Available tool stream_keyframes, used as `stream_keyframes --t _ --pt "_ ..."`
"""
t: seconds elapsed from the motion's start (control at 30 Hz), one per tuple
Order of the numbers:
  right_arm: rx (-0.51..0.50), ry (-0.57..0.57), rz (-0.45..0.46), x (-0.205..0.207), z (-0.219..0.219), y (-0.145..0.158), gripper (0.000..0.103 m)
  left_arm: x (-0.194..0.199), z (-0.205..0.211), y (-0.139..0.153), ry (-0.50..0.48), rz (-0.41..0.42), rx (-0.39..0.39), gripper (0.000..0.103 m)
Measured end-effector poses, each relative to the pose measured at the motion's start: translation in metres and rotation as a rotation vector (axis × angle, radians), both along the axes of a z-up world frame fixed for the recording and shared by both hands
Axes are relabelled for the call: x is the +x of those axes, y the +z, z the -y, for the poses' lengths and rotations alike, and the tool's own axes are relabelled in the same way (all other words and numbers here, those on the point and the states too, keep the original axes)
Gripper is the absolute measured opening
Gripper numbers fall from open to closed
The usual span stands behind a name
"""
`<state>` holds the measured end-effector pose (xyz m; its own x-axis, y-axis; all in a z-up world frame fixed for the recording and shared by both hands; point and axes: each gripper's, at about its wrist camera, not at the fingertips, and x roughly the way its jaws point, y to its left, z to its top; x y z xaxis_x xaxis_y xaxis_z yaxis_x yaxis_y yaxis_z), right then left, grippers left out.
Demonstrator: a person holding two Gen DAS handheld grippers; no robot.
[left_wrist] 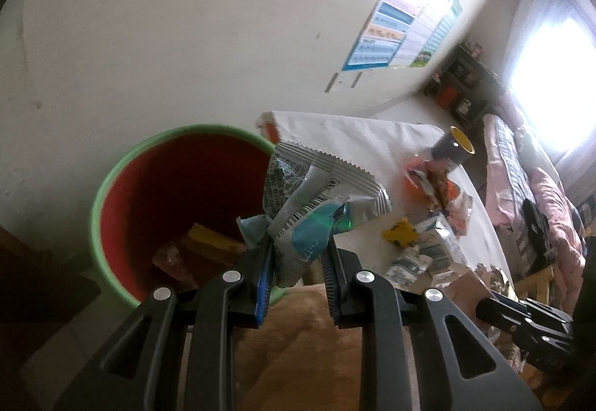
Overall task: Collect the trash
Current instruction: 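Carry the white-blue wrapper with the left gripper while the right carries the receipt to the bucket, then open both grippers over the green bucket to release the wrapper and receipt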
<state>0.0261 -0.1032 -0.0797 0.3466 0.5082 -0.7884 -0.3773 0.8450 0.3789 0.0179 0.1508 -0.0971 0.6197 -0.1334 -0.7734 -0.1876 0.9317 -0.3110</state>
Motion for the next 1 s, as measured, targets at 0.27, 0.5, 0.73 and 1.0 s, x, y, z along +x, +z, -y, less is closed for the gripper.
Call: stream_keyframes --t 0.27,0.5,0.73,1.0 --pt "-0.029 0.030 0.022 0.009 -0.027 0.005 0.019 -0.010 -0.032 -0.009 0.070 -0.005 -0.014 0.022" --pt "-0.037 0.058 0.053 0.020 -0.052 0.015 0.019 -0.015 -0.052 -0.014 0.117 -0.006 -0.027 0.022" --pt "-0.019 0.082 0.083 0.032 -0.077 0.028 0.019 -0.018 -0.066 -0.019 0.150 -0.010 -0.033 0.022" --pt "0.008 0.113 0.051 0.048 -0.112 0.015 0.019 -0.017 -0.075 -0.026 0.163 -0.025 -0.035 0.022"
